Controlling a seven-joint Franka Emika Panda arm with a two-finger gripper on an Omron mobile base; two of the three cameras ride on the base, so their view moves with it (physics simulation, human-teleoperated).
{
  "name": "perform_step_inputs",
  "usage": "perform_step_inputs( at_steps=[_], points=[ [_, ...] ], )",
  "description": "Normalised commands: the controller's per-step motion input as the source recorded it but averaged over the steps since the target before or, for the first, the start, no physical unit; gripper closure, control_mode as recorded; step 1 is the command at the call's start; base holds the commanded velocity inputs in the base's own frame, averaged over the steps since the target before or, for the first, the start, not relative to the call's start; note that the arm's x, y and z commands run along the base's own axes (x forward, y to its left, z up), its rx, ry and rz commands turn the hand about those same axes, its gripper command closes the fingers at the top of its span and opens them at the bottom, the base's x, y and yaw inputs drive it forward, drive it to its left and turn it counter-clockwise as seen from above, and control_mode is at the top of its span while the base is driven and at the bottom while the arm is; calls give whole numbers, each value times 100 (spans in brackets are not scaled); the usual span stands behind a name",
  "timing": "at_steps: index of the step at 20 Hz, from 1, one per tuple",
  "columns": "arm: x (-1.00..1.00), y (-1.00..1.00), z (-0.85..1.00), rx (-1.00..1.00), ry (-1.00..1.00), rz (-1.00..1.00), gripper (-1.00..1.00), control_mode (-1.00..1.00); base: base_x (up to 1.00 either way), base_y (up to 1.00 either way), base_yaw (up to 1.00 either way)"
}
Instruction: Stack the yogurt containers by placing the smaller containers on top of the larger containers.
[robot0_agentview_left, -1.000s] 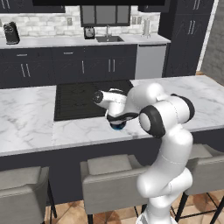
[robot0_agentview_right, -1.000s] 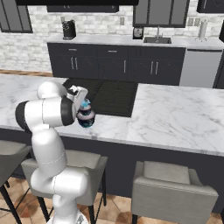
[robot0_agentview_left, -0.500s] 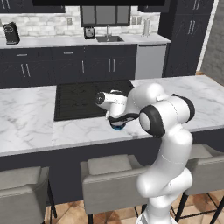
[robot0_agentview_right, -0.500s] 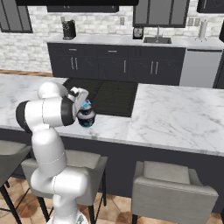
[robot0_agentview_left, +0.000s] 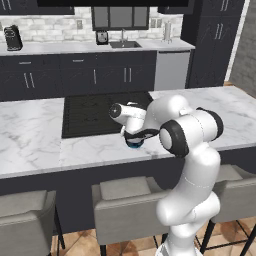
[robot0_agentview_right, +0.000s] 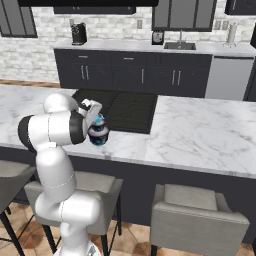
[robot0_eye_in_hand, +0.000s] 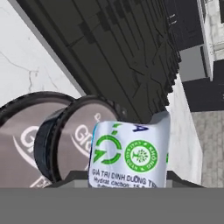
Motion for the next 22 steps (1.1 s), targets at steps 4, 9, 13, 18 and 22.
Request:
perform_step_inputs(
  at_steps=[4, 9, 13, 18, 22],
  points=[
    [-18, 0, -13, 0, 0, 0, -100, -100, 0, 0, 0],
    [-18, 0, -12, 0, 0, 0, -100, -100, 0, 0, 0],
    [-17, 0, -6, 2, 0, 0, -100, -100, 0, 0, 0],
    [-14, 0, -1, 2, 0, 0, -100, -100, 0, 0, 0],
    [-2, 0, 0, 2, 0, 1, -100, -100, 0, 0, 0]
  ],
)
